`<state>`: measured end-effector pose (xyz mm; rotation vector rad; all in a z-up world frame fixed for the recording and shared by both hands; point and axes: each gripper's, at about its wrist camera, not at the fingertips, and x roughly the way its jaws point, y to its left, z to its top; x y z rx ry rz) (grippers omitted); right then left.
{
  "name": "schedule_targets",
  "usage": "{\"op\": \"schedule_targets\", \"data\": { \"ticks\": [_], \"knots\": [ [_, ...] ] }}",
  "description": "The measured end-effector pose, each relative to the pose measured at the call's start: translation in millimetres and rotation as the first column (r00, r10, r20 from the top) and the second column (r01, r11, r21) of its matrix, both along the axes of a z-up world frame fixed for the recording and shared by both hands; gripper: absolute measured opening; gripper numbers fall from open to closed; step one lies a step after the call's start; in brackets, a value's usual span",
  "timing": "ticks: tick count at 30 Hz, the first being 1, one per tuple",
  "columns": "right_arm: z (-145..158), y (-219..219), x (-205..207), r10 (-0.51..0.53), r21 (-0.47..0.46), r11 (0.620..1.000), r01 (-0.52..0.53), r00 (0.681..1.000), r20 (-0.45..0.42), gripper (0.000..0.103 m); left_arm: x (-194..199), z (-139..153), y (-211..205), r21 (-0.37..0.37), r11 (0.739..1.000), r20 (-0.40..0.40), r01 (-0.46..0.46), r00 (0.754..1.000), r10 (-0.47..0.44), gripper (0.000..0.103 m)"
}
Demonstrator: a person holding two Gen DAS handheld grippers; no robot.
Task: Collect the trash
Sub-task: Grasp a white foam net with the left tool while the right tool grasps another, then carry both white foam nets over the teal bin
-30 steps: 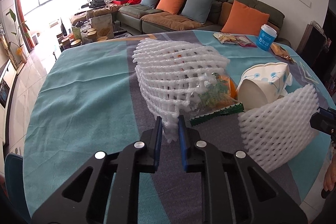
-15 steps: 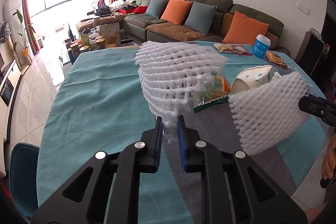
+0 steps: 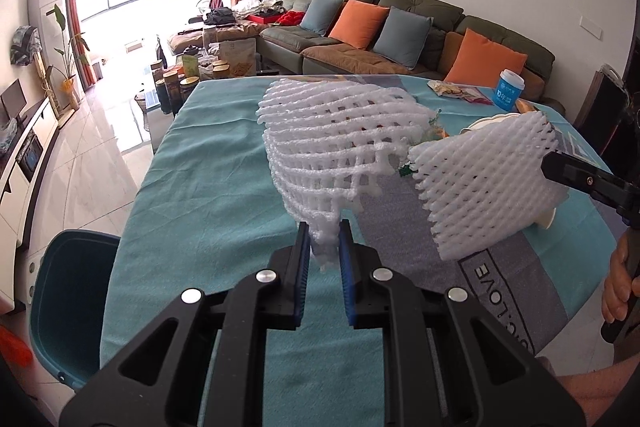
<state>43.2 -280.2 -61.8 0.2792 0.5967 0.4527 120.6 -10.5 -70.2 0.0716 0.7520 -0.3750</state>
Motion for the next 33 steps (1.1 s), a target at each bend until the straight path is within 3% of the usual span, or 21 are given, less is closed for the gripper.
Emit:
{"op": "schedule_targets", "data": {
  "ticks": [33],
  "knots": [
    [1.9,94.9,29.1,0.213,0.029,0.977,-0.212,0.977,-0.019,0.016,-47.0,7.8,122.7,-0.036,0.976,0.003,-0.215,0.977,0.215,0.015]
  ]
}}
